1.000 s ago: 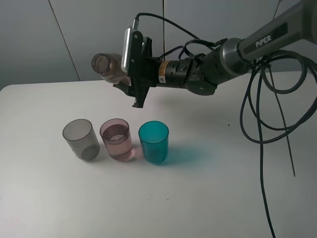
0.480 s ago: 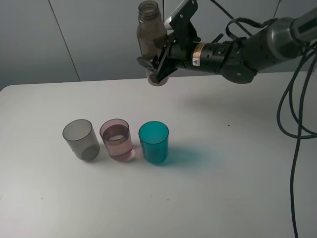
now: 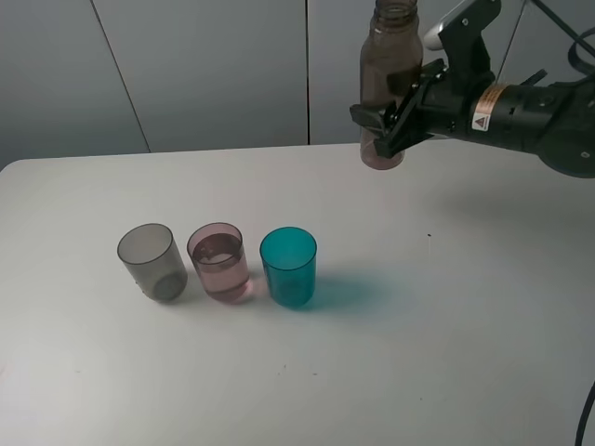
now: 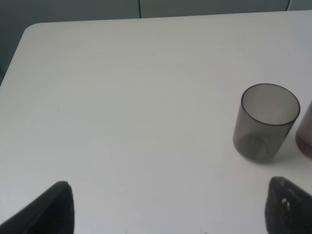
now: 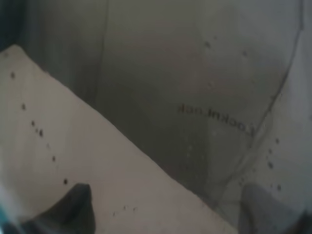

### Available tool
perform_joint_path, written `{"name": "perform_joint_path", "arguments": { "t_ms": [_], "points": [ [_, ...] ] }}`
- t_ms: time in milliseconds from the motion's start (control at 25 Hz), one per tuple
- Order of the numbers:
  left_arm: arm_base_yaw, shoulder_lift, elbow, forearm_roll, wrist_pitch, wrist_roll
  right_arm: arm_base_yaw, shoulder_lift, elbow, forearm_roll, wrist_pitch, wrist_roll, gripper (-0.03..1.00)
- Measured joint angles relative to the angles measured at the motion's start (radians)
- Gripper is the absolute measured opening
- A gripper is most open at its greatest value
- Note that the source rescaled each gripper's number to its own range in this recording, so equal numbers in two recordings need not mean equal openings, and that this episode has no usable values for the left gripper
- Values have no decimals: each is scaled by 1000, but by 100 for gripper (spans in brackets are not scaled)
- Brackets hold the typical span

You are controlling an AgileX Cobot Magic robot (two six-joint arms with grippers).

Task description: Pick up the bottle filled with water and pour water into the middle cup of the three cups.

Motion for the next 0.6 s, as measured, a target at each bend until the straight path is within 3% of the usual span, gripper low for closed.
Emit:
{"name": "perform_joint_path", "arguments": {
  "t_ms": [200,600],
  "points": [
    [0,0,0,0,0,0,-20,7,2,41,-2,0,0],
    [0,0,0,0,0,0,-103,187,2,327,-6,19,0]
  ]
}}
